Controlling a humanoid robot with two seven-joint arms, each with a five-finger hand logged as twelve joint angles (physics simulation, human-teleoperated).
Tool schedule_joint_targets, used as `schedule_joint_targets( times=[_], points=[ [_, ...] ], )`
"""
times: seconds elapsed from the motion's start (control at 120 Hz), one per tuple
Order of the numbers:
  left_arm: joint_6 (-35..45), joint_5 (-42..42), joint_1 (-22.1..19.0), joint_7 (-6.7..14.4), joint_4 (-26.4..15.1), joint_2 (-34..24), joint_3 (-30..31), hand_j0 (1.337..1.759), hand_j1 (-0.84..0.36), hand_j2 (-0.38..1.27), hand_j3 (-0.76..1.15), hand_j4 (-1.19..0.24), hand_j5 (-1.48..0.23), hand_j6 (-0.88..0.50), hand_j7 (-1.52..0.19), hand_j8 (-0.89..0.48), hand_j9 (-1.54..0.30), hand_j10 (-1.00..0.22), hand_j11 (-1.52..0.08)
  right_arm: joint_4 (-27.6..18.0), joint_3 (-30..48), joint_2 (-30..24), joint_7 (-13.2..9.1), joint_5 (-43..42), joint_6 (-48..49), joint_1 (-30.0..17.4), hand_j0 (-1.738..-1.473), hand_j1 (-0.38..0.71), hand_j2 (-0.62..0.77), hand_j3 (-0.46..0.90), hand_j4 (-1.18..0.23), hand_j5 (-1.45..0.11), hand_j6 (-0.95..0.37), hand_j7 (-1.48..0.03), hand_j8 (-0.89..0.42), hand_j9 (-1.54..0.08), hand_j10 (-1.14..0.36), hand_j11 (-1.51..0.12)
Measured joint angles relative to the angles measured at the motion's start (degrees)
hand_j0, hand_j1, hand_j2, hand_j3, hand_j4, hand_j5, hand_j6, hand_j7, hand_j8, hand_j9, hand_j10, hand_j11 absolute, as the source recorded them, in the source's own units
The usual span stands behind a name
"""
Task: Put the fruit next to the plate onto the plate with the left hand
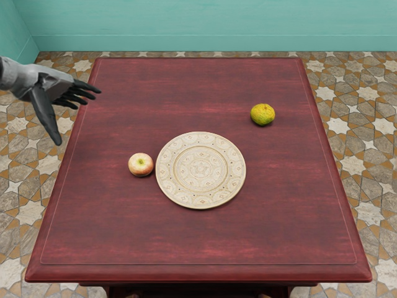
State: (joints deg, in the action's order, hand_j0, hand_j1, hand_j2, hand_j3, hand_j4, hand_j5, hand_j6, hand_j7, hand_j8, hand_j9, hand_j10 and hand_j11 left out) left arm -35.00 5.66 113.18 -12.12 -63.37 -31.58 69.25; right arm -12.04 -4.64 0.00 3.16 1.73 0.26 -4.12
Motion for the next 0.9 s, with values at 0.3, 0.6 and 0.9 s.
schedule_joint_targets(
  times=[0.3, 0.6, 0.9],
  points=[
    [0.0, -1.8, 0.3, 0.0, 0.0, -0.9, -1.0, 1.658, 0.35, 0.0, 0.0, 0.0, 0.0, 0.0, 0.0, 0.0, 0.0, 0.0, 0.0, 0.1, 0.1, 0.0, 0.0, 0.0, 0.0, -0.2, -1.658, -0.32, 0.0, 0.0, -0.02, -0.03, -0.02, -0.03, -0.02, -0.03, -0.02, -0.03],
    [0.0, -10.3, 9.4, 4.0, 0.0, 17.1, -3.5, 1.658, 0.35, 0.0, 0.0, 0.0, 0.0, 0.0, 0.0, 0.0, 0.0, 0.0, 0.0, 0.1, 0.2, 0.0, 0.0, 0.0, 0.0, -0.2, -1.658, -0.32, 0.0, 0.0, -0.02, -0.03, -0.02, -0.03, -0.02, -0.03, -0.02, -0.03],
    [17.6, 18.9, 7.9, 27.8, -1.4, 31.6, 5.7, 1.658, 0.35, 0.0, 0.0, 0.0, 0.0, 0.0, 0.0, 0.0, 0.0, 0.0, 0.0, 0.1, 0.2, 0.0, 0.0, 0.0, 0.0, -0.2, -1.658, -0.32, 0.0, 0.0, -0.02, -0.03, -0.02, -0.03, -0.02, -0.03, -0.02, -0.03]
  ],
)
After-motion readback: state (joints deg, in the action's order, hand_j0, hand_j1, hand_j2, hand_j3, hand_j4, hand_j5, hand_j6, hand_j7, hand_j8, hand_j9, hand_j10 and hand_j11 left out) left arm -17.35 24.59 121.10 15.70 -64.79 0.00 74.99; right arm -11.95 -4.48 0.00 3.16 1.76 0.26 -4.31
